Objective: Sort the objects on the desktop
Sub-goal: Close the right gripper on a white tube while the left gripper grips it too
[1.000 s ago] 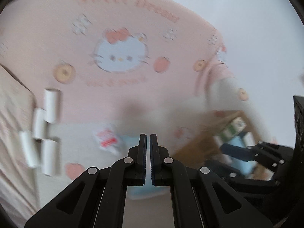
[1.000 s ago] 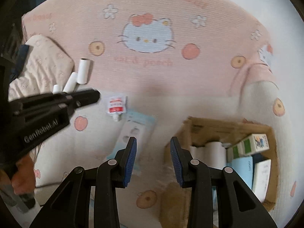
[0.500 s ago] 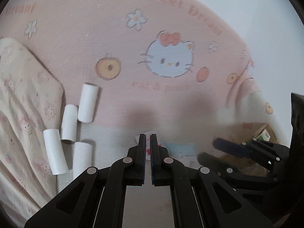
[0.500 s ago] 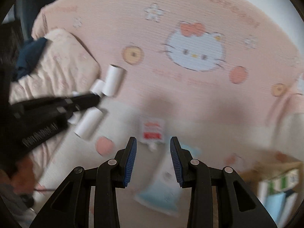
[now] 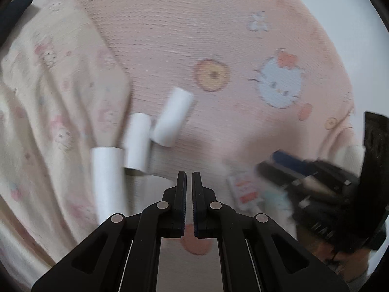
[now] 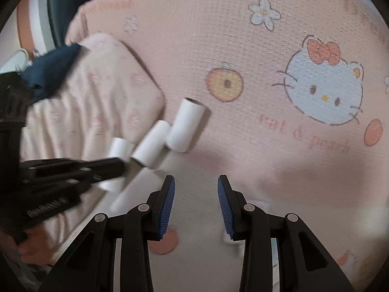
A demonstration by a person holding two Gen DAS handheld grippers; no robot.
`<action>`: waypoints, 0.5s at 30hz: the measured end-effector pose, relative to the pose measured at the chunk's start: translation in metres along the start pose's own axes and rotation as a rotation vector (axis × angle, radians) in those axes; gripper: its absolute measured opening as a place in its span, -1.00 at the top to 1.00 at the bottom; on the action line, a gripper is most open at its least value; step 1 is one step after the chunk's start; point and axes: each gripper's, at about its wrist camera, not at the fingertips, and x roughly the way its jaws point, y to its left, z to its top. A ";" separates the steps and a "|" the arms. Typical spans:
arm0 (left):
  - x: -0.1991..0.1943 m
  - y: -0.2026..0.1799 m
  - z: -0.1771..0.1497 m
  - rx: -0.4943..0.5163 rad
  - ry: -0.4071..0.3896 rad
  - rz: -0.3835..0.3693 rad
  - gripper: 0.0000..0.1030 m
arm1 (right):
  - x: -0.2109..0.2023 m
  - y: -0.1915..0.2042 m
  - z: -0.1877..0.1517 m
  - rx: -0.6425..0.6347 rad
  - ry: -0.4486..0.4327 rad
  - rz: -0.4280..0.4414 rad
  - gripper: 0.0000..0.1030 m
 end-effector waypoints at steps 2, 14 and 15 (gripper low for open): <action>0.002 0.010 0.010 0.012 0.001 0.027 0.92 | 0.005 -0.002 0.011 -0.023 -0.011 0.013 0.36; 0.033 0.029 0.049 -0.091 0.013 -0.080 -0.17 | 0.062 -0.053 0.053 0.186 -0.136 0.208 -0.10; 0.037 0.028 0.051 -0.086 0.012 -0.089 -0.17 | 0.067 -0.055 0.053 0.185 -0.131 0.196 -0.11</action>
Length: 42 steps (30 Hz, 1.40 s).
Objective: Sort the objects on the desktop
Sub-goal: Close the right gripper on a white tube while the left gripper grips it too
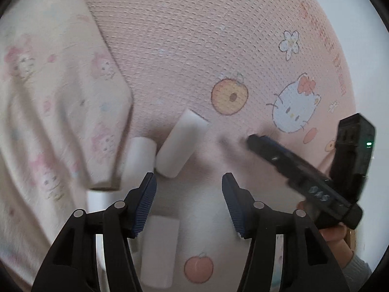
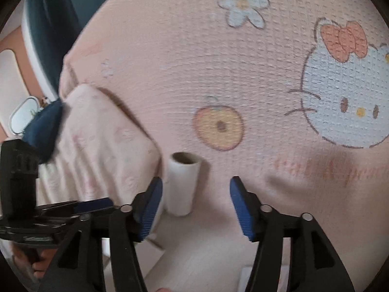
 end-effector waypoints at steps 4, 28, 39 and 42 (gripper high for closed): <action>0.008 0.000 0.010 0.001 0.000 0.004 -0.17 | 0.026 -0.005 -0.005 -0.043 0.079 -0.063 -0.11; 0.083 0.005 0.035 0.048 0.064 0.033 0.07 | 0.084 0.002 -0.036 0.003 0.182 0.094 -0.11; 0.100 -0.012 0.024 0.078 0.168 -0.045 0.34 | 0.095 -0.011 -0.039 0.093 0.193 0.148 -0.11; 0.108 -0.014 0.022 0.053 0.203 -0.080 0.33 | 0.096 -0.014 -0.038 0.102 0.205 0.146 -0.11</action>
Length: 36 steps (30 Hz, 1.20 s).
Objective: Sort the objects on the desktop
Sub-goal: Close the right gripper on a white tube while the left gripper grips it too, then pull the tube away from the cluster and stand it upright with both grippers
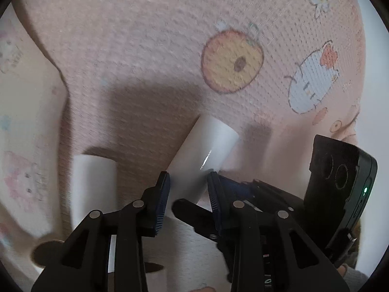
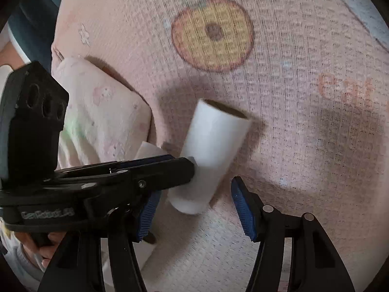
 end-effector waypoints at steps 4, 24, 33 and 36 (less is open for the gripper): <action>0.009 -0.007 0.003 0.009 0.023 -0.014 0.17 | 0.002 -0.004 -0.002 -0.004 -0.001 -0.013 -0.11; 0.016 -0.062 -0.023 0.056 0.036 -0.045 0.06 | -0.015 -0.014 -0.017 0.086 -0.018 0.026 0.00; -0.021 -0.072 -0.073 0.062 0.018 -0.085 0.06 | -0.055 0.020 -0.068 0.038 -0.005 -0.016 0.01; -0.038 -0.062 -0.095 0.081 0.030 -0.097 0.06 | -0.057 0.039 -0.074 0.024 0.019 -0.038 0.01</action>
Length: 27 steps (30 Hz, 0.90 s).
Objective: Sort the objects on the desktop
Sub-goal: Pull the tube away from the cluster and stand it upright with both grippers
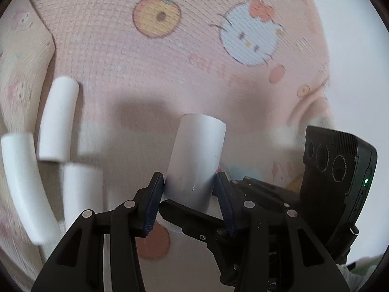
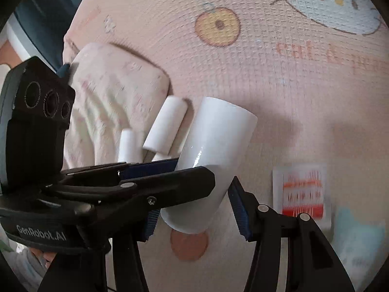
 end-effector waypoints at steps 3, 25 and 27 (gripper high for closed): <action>0.001 -0.010 -0.021 0.016 0.026 -0.022 0.07 | -0.027 -0.003 -0.025 0.011 0.007 -0.017 0.01; -0.018 -0.022 -0.148 -0.024 0.120 0.024 0.12 | -0.077 0.015 -0.145 -0.030 0.154 -0.054 0.01; -0.014 -0.019 -0.151 -0.030 0.139 0.040 0.20 | -0.075 0.018 -0.151 -0.038 0.178 -0.050 0.01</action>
